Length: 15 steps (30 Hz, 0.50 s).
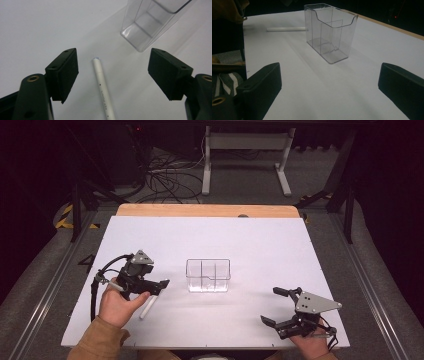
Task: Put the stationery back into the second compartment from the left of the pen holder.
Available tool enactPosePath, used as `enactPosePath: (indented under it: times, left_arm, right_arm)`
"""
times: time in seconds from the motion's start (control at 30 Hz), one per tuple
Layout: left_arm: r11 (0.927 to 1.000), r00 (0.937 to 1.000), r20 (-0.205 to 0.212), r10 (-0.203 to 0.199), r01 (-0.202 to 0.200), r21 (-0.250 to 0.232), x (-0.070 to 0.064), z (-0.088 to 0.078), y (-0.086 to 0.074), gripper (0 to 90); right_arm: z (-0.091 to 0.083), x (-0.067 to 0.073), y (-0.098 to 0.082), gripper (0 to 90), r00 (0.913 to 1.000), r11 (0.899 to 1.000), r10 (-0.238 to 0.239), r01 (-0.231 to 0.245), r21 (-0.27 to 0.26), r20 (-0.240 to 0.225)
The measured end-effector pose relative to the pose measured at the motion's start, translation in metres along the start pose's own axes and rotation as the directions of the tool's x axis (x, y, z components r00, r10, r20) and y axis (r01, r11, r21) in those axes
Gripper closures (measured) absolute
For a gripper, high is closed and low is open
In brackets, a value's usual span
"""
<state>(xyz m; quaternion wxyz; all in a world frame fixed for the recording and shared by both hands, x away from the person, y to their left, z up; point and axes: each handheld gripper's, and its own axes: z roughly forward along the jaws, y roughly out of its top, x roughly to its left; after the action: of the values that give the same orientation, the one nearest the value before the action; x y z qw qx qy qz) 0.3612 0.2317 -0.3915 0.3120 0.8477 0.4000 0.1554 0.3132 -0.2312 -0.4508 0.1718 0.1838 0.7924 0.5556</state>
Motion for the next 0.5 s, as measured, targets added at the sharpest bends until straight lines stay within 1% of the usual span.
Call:
enactPosePath:
  times: [0.03, 0.07, 0.13, 0.23, 0.27, 0.33, 0.5]
  left_arm:
    - [0.9998, 0.9999, -0.005, -0.011, 0.012, 0.019, 0.000, 0.002, -0.001, 25.8]
    - [0.9995, 0.9998, -0.013, -0.013, 0.014, 0.029, 0.000, 0.004, -0.001, 25.9]
    - [0.9982, 0.9997, -0.016, -0.019, 0.020, 0.056, 0.000, 0.009, -0.002, 26.3]
    - [0.9955, 0.9993, -0.035, -0.013, 0.016, 0.093, 0.001, 0.015, -0.003, 26.9]
    - [0.9948, 0.9990, -0.041, -0.017, 0.021, 0.099, 0.001, 0.017, -0.004, 27.2]
    - [0.9927, 0.9990, -0.040, -0.021, 0.026, 0.118, 0.001, 0.021, -0.004, 27.6]
    - [0.9855, 0.9984, -0.035, -0.045, 0.050, 0.162, 0.003, 0.030, -0.007, 28.6]
  right_arm:
    - [0.000, 0.000, 0.000, 5.3, 1.0000, 1.000, 0.000, 0.000, -0.001, 0.000]
    - [0.000, 0.000, 0.000, 5.3, 1.0000, 1.000, -0.001, 0.001, 0.001, 0.000]
    - [-0.001, 0.000, 0.000, 5.4, 1.0000, 1.000, -0.001, 0.001, 0.006, 0.000]
    - [0.000, -0.001, 0.000, 5.5, 1.0000, 1.000, -0.002, 0.002, 0.004, 0.000]
    - [0.000, -0.001, 0.000, 5.4, 1.0000, 1.000, -0.001, 0.001, 0.005, -0.001]
    - [0.000, 0.000, 0.000, 5.4, 1.0000, 1.000, 0.002, -0.002, -0.001, 0.000]
    - [0.000, 0.000, 0.000, 5.4, 1.0000, 1.000, 0.002, -0.002, -0.001, 0.000]
